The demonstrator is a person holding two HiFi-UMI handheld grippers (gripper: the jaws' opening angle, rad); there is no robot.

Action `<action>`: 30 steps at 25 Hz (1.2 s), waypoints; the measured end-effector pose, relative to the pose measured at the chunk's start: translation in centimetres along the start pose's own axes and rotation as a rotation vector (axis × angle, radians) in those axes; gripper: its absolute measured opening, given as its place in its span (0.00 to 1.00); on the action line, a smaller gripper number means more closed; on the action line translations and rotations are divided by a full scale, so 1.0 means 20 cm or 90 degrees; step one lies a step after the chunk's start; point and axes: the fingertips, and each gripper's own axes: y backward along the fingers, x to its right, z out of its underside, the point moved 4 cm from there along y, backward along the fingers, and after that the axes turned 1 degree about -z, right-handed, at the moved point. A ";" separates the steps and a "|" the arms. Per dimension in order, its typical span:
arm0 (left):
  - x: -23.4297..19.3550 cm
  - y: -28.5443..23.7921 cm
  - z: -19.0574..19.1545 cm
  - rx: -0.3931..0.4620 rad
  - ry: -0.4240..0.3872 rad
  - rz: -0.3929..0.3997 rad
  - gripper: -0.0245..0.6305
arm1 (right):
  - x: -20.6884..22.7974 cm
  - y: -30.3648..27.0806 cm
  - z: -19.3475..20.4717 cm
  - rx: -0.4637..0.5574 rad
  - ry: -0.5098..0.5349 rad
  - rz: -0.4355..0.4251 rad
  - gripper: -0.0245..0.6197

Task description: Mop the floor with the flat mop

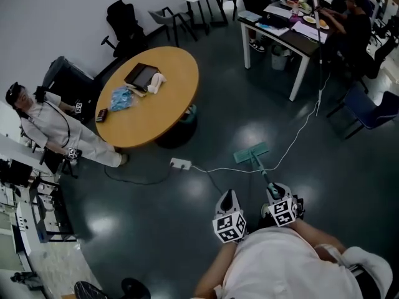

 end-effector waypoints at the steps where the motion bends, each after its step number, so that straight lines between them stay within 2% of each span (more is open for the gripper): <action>1: 0.00 -0.02 0.00 -0.002 0.001 0.000 0.05 | -0.02 -0.01 0.01 -0.001 0.002 -0.002 0.22; 6: 0.04 -0.14 0.00 -0.013 0.006 0.001 0.05 | 0.00 -0.15 0.06 -0.026 -0.020 0.004 0.22; 11: 0.05 -0.26 -0.07 -0.005 -0.007 -0.002 0.05 | 0.07 -0.40 -0.07 -0.013 -0.016 0.020 0.22; 18: 0.03 -0.40 -0.11 -0.006 0.002 -0.009 0.05 | 0.24 -0.84 -0.25 0.008 0.006 0.036 0.22; 23: 0.03 -0.38 -0.07 -0.031 0.003 -0.019 0.05 | 0.44 -1.08 -0.26 -0.036 0.001 0.069 0.22; 26: 0.02 -0.34 -0.04 -0.041 -0.002 -0.019 0.05 | 0.52 -1.12 -0.26 -0.059 -0.010 0.082 0.22; 30: 0.01 -0.33 0.01 -0.046 -0.010 -0.010 0.05 | 0.53 -0.99 -0.25 -0.062 -0.006 0.081 0.22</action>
